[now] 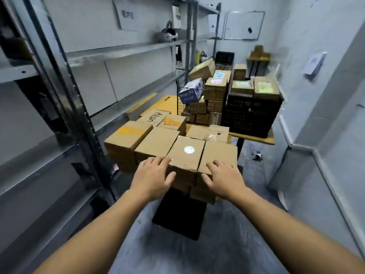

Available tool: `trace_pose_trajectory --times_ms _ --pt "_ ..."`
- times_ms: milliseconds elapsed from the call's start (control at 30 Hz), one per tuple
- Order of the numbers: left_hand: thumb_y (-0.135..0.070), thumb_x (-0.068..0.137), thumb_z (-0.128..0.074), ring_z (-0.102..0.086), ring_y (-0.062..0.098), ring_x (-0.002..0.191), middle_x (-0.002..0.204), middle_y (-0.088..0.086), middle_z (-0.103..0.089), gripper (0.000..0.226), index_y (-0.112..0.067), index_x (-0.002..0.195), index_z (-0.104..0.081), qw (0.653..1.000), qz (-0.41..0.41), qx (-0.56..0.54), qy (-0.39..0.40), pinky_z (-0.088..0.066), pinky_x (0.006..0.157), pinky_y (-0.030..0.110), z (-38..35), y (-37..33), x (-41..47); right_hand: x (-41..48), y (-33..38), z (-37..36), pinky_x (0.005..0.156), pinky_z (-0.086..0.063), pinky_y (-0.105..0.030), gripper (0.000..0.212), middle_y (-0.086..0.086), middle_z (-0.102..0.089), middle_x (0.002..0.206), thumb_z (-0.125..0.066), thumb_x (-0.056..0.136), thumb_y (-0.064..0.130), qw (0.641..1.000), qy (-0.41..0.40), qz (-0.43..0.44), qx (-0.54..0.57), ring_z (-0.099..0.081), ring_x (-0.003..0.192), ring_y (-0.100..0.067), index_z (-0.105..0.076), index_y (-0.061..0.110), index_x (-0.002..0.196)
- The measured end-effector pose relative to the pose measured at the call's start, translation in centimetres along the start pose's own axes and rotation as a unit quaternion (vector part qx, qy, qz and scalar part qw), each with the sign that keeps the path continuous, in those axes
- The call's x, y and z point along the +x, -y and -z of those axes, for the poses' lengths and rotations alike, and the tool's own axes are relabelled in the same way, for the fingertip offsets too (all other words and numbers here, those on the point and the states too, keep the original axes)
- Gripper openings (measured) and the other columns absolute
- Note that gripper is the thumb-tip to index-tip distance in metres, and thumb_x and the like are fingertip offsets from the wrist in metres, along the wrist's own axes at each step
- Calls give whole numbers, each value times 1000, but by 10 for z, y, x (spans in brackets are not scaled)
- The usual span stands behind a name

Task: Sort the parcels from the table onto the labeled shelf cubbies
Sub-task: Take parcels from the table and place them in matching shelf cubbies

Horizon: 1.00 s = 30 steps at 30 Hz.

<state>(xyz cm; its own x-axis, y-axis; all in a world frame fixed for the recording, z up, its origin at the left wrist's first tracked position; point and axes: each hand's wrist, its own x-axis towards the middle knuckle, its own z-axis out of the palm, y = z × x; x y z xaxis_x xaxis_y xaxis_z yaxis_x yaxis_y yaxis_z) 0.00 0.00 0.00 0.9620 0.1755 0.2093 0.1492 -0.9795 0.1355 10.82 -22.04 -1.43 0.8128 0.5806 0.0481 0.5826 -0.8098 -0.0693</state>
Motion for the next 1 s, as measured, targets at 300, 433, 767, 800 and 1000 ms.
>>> trace_pose_trajectory --times_ms 300,433,767,800,1000 --pt "-53 92 -39 -43 22 123 133 -4 -52 49 -27 133 -45 989 -136 -21 44 -33 100 37 -66 -44 83 16 -42 -32 94 -42 -42 44 -4 -51 130 -44 96 52 990 -26 -139 18 -46 123 -29 -52 22 128" --pt "-54 91 -37 -43 22 121 131 -4 -52 49 -27 132 -46 985 -165 -23 55 -33 100 37 -92 -49 106 23 -46 -47 93 -43 -42 41 -3 -48 131 -43 96 53 982 -40 -184 30 -42 126 -28 -52 21 121" --pt "-57 92 -27 -40 18 125 137 -5 -49 57 -28 140 -41 981 -162 -104 37 -31 107 37 -121 -47 105 26 -42 -76 110 -32 -35 45 -11 -32 152 -61 97 37 877 -130 -340 314 -38 137 -29 -55 19 138" --pt "-57 93 -28 -38 18 127 139 -5 -48 57 -28 141 -40 979 -162 -114 39 -30 109 37 -121 -49 104 27 -42 -76 106 -34 -33 44 -13 -36 149 -62 97 36 854 -143 -366 339 -42 134 -29 -56 19 137" --pt "-45 94 -52 -38 17 124 136 0 -49 48 -23 137 -51 960 -151 -236 21 -32 107 34 -109 -66 99 23 -50 -68 93 -40 -29 41 -9 -57 127 -66 94 37 806 -159 -392 415 -54 118 -25 -59 22 132"
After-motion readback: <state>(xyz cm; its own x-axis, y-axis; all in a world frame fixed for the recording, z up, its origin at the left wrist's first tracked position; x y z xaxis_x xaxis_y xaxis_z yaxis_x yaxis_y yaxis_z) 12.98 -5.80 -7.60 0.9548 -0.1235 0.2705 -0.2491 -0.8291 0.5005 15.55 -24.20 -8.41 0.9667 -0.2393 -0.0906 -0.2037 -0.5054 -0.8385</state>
